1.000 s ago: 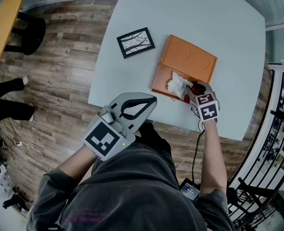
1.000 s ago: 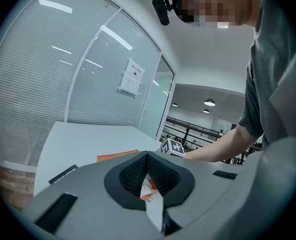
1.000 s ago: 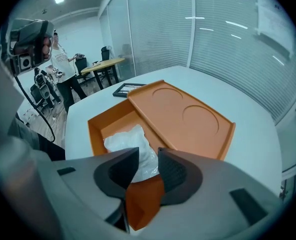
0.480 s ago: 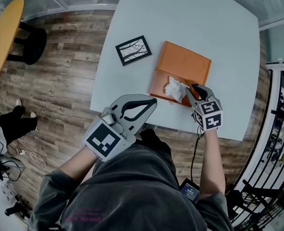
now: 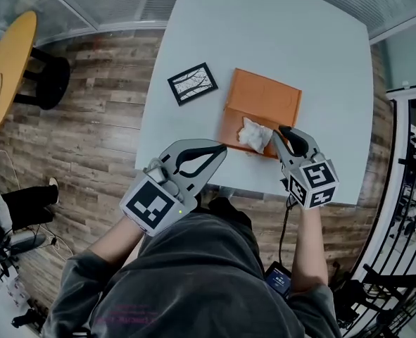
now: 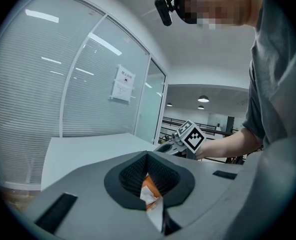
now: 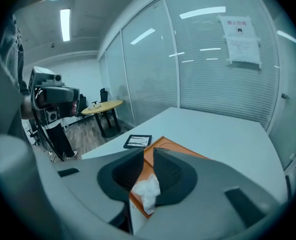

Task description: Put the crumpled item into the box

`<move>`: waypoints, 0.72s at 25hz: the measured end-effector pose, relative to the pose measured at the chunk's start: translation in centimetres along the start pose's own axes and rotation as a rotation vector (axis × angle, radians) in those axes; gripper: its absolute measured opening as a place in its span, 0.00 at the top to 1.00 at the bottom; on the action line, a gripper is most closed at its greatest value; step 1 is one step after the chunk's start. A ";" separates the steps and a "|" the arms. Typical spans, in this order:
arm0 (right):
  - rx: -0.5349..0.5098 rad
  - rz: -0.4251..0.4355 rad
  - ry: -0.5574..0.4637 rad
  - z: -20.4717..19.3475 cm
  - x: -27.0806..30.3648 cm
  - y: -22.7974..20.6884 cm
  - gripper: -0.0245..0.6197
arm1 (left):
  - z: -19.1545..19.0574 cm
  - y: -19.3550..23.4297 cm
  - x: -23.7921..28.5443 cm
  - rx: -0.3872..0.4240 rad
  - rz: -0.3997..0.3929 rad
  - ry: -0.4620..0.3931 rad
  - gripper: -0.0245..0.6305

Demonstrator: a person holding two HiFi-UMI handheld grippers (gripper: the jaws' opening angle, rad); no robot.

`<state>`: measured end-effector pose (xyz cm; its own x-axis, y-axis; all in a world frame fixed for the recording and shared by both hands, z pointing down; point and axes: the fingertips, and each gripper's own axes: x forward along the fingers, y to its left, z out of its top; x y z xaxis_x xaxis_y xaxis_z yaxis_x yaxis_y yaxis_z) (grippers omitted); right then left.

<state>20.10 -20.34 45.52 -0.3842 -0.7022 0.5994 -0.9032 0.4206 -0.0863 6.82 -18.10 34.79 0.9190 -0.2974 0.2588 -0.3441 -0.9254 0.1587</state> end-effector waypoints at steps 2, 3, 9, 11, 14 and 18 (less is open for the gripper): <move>0.004 -0.008 -0.046 1.3 -1.0 0.4 0.86 | 0.3 -0.1 -0.1 0.008 0.000 -0.004 0.94; 0.007 -0.014 -0.069 1.9 -1.5 0.5 0.87 | 0.4 -0.2 -0.2 0.012 -0.001 -0.006 0.94; 0.011 -0.036 -0.178 5.1 -4.1 1.0 0.90 | 1.2 -0.5 -0.3 0.030 -0.003 -0.016 0.94; 0.008 -0.043 -0.202 5.8 -4.9 1.2 0.93 | 1.5 -0.6 -0.5 0.033 -0.001 -0.020 0.94; 0.010 -0.044 -0.228 6.6 -5.7 1.4 0.94 | 1.9 -0.6 -0.6 0.039 0.002 -0.026 0.94; 0.024 -0.034 -0.255 6.9 -6.4 2.4 0.95 | 2.4 -0.7 -1.1 0.049 0.009 -0.039 0.94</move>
<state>19.08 -18.80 35.93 -0.3864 -0.8392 0.3826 -0.9196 0.3822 -0.0903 6.51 -17.67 32.09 0.9231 -0.3133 0.2228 -0.3431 -0.9328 0.1099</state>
